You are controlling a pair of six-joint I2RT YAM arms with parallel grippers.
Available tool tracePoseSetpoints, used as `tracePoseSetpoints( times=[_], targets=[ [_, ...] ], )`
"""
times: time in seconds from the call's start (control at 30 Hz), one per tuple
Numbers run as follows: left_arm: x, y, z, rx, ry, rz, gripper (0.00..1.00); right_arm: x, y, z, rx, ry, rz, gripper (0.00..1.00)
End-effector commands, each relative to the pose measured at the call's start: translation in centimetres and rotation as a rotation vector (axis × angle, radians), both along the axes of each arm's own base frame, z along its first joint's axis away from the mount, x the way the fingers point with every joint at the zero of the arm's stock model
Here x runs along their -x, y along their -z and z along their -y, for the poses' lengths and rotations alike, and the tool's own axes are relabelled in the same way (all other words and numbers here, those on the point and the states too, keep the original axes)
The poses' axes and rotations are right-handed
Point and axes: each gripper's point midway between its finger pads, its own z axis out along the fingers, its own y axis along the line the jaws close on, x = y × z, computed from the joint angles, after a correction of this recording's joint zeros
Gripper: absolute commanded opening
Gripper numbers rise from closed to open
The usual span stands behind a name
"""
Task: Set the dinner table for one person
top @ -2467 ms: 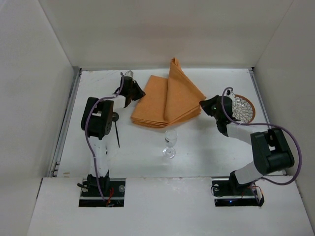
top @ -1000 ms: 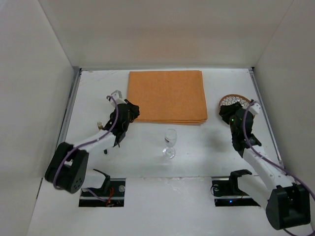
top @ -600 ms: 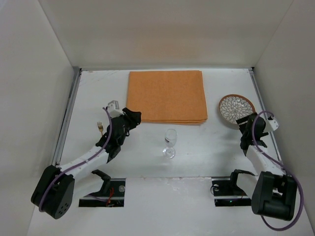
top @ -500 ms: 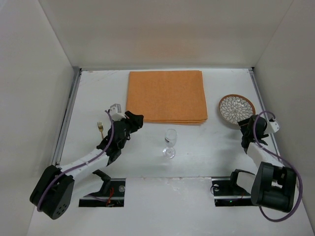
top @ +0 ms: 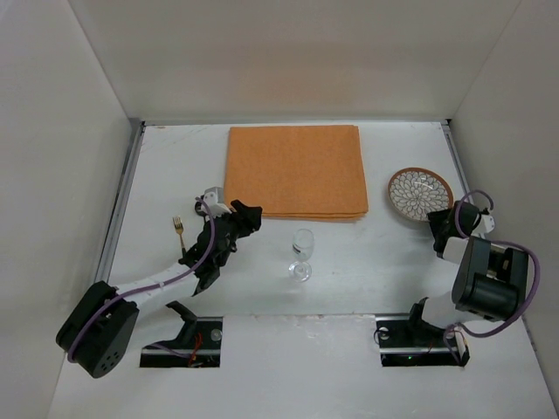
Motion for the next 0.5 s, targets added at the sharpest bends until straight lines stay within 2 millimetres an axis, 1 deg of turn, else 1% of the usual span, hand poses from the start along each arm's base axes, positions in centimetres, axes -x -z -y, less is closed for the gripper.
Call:
tracePoseSetpoints(
  times=[0.0, 0.07, 0.2, 0.33, 0.37, 0.4, 0.47],
  targets=[
    [-0.6, -1.6, -0.5, 0.011, -0.044, 0.071, 0.51, -2.8, -3.0, 0.9, 0.002, -0.009, 0.13, 0.46],
    [-0.6, -1.6, -0.4, 0.005, -0.043, 0.073, 0.52, -2.9, -3.1, 1.1, 0.002, -0.005, 0.127, 0.41],
    [-0.8, -1.4, -0.6, -0.009, -0.052, 0.074, 0.52, -3.7, -2.7, 0.8, -0.048, -0.025, 0.124, 0.27],
    [-1.0, -1.1, -1.6, -0.021, -0.103, 0.07, 0.52, -3.8, -3.1, 0.9, -0.11, -0.037, 0.161, 0.04],
    [-1.1, -1.1, -1.8, -0.023, -0.111, 0.069, 0.52, -3.7, -3.5, 0.8, -0.11, -0.037, 0.179, 0.02],
    [-1.1, -1.1, -1.8, -0.023, -0.111, 0.069, 0.52, -3.6, -4.6, 0.7, -0.098, -0.034, 0.219, 0.0],
    [-1.1, -1.1, -1.9, -0.021, -0.111, 0.07, 0.52, -3.4, -6.7, 0.5, -0.07, -0.038, 0.282, 0.0]
  ],
)
